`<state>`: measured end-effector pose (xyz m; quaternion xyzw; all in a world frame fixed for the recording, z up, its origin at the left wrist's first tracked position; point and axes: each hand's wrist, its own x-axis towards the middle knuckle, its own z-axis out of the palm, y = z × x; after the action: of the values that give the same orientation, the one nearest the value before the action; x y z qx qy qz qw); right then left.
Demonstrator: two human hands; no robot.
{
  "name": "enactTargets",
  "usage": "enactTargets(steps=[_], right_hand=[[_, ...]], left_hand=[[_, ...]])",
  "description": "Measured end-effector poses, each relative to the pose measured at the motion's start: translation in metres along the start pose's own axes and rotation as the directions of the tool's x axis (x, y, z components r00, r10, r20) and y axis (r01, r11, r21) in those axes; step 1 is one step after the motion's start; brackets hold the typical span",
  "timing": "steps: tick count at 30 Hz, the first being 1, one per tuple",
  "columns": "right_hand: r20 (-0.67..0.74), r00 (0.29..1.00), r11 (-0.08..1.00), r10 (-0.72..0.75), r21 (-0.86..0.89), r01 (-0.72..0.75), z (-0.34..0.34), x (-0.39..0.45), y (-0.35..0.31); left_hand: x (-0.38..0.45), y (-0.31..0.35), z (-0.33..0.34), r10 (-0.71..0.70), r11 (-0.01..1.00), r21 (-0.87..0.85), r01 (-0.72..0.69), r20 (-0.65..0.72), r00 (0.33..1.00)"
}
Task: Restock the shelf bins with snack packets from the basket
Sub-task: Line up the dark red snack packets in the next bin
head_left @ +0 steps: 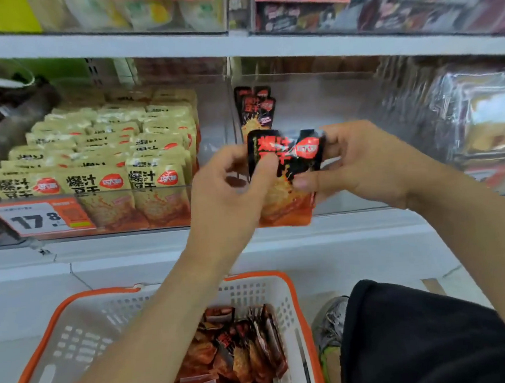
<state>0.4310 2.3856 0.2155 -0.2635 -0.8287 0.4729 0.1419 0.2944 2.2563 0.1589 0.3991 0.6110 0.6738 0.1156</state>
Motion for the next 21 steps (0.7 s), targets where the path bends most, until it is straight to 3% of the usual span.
enactTargets(steps=[2,3,6,9,13,15,18,21], right_hand=[[-0.217,0.971,0.993,-0.100,-0.088,0.082,-0.012,0.010,0.009],[-0.314,0.940,0.984,-0.135,-0.151,0.091,-0.018,0.016,0.015],[-0.493,0.864,0.988,-0.098,-0.151,0.025,-0.025,0.055,0.037],[-0.490,0.871,0.994,0.042,-0.064,-0.084,-0.020,0.112,0.055],[-0.432,0.892,0.952,0.131,-0.197,-0.235,-0.009,0.181,0.067],[-0.416,0.894,0.897,0.169,-0.310,-0.314,-0.004,0.210,0.073],[-0.401,0.895,0.888,0.194,-0.315,-0.334,0.000,0.244,0.085],[-0.432,0.898,0.882,0.084,-0.388,-0.269,0.005,0.262,0.095]], left_hand=[[0.022,-0.005,-0.001,0.075,0.993,0.105,-0.062,-0.128,0.989],[0.032,-0.012,-0.004,0.093,0.978,0.199,-0.066,-0.127,0.988],[0.047,-0.030,-0.010,-0.030,0.877,0.478,-0.053,0.165,0.986],[0.046,-0.040,-0.011,-0.069,0.666,0.715,-0.212,0.342,0.937],[0.045,-0.045,-0.011,-0.036,0.421,0.849,-0.319,0.367,0.929],[0.044,-0.046,-0.012,-0.019,0.421,0.849,-0.320,0.361,0.933],[0.043,-0.047,-0.012,0.046,0.435,0.839,-0.326,0.341,0.939],[0.043,-0.049,-0.011,-0.015,0.430,0.845,-0.319,0.361,0.933]])
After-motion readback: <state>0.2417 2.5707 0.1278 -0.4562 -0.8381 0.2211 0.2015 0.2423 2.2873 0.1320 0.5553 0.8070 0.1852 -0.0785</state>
